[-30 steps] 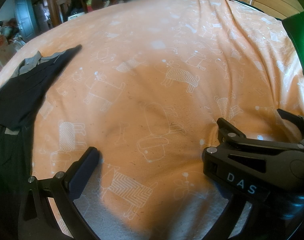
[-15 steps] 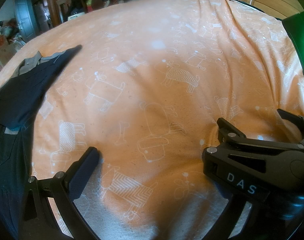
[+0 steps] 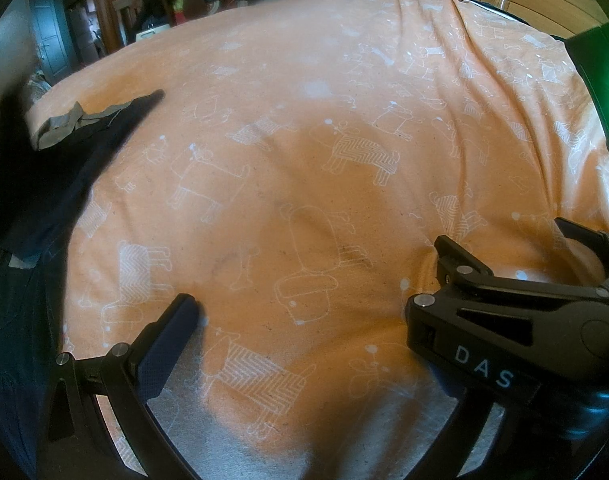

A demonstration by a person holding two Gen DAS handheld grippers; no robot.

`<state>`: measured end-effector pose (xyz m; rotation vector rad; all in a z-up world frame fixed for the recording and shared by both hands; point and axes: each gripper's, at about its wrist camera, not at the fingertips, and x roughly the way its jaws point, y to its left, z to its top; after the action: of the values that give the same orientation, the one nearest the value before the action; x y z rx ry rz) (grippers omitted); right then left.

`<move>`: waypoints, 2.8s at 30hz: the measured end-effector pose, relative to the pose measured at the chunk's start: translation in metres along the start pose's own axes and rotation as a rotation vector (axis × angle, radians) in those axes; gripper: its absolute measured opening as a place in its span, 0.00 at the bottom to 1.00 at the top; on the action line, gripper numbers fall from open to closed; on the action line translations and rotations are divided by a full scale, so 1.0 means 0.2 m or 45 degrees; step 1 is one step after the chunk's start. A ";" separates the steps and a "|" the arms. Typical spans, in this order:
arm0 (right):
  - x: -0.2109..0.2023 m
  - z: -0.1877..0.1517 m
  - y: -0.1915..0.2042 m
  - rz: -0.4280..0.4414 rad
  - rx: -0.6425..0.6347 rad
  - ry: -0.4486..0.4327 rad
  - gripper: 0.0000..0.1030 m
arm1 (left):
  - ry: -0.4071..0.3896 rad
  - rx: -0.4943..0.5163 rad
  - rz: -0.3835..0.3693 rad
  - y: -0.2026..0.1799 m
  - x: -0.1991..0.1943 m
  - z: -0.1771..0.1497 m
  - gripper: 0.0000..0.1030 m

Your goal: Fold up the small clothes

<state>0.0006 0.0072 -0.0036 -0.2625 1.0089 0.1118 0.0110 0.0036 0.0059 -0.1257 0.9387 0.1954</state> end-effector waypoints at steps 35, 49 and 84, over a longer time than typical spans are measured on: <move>0.00 0.00 0.00 0.003 0.002 -0.001 1.00 | 0.000 0.000 0.000 0.00 0.00 0.00 1.00; 0.00 0.00 0.00 0.001 0.001 -0.003 1.00 | -0.006 -0.003 -0.006 0.00 0.00 -0.01 1.00; -0.02 0.00 0.02 -0.049 0.007 -0.044 1.00 | -0.055 0.045 -0.211 1.84 -0.65 -0.17 1.00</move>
<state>-0.0018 0.0108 -0.0011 -0.2741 0.9692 0.0783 -0.1723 0.3407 0.0824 -0.1652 0.8839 0.0278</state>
